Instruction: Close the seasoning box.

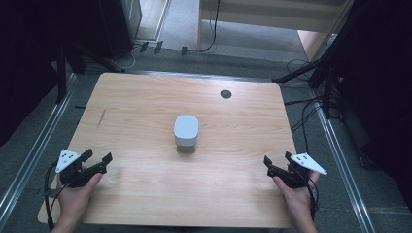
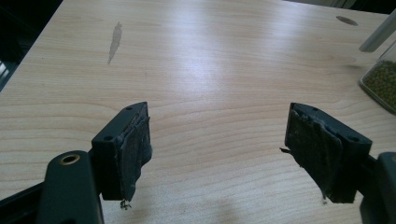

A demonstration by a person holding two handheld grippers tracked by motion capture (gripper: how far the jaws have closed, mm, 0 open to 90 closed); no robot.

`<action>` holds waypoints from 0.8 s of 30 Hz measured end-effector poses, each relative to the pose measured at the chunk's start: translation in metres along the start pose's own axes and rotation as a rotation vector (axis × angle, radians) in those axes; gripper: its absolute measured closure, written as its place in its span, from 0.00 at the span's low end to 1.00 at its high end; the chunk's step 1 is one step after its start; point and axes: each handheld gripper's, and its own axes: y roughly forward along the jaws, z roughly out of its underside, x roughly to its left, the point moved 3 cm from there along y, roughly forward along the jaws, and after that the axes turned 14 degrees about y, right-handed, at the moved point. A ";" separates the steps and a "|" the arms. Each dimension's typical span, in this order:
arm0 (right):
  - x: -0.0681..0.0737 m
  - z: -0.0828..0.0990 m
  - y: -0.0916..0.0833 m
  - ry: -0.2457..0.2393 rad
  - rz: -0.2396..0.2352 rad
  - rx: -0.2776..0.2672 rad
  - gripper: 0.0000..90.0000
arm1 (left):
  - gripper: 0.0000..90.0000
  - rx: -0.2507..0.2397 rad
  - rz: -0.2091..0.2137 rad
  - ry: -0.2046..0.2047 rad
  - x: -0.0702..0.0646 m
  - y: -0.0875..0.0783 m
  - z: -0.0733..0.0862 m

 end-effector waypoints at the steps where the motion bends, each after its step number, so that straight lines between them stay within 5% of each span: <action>1: -0.004 0.002 -0.002 0.001 0.007 0.000 0.16 | 0.25 0.000 0.000 0.000 0.000 0.000 0.000; 15: -0.041 0.025 -0.034 0.022 0.081 0.001 0.17 | 0.25 -0.007 0.000 -0.013 0.001 0.000 0.000; 24: -0.050 0.028 -0.041 0.083 0.041 -0.046 0.18 | 0.25 -0.008 -0.002 -0.011 0.001 -0.001 0.000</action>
